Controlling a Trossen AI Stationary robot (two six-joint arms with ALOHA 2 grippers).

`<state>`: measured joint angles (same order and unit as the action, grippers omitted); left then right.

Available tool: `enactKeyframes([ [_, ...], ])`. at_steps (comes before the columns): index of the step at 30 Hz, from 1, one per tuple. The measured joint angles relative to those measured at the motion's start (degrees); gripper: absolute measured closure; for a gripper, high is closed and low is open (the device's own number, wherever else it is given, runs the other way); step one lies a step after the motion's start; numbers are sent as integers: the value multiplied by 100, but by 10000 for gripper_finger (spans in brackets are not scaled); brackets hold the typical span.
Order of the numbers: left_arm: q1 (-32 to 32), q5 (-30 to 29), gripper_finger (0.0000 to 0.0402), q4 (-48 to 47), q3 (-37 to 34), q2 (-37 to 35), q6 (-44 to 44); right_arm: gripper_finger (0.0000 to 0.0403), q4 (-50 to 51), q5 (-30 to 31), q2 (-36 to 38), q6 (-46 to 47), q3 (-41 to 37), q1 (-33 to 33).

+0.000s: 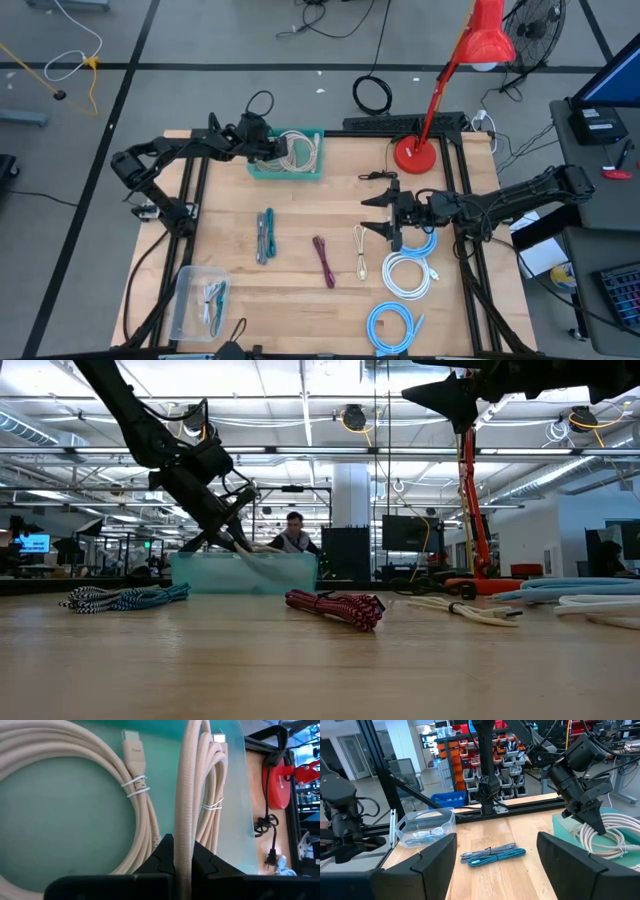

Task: Pick & Place USB Port
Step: Put the brown HDMI cable into the green bin

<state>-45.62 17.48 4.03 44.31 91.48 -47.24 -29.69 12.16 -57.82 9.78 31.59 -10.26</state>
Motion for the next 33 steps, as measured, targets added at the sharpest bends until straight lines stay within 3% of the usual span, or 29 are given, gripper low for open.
enactKeyframes([
  [11, -83, 273, 391, -445, 2, -504, -44, 138, 141, 1, -2, 0, 0, 2],
  [20, -282, -549, 391, -2238, 4, -1701, 269, 138, 42, 2, -2, 111, -118, 2],
  [33, -365, -716, 391, -2579, 2, -1479, 481, 138, -168, 2, -2, 148, -129, 2],
])
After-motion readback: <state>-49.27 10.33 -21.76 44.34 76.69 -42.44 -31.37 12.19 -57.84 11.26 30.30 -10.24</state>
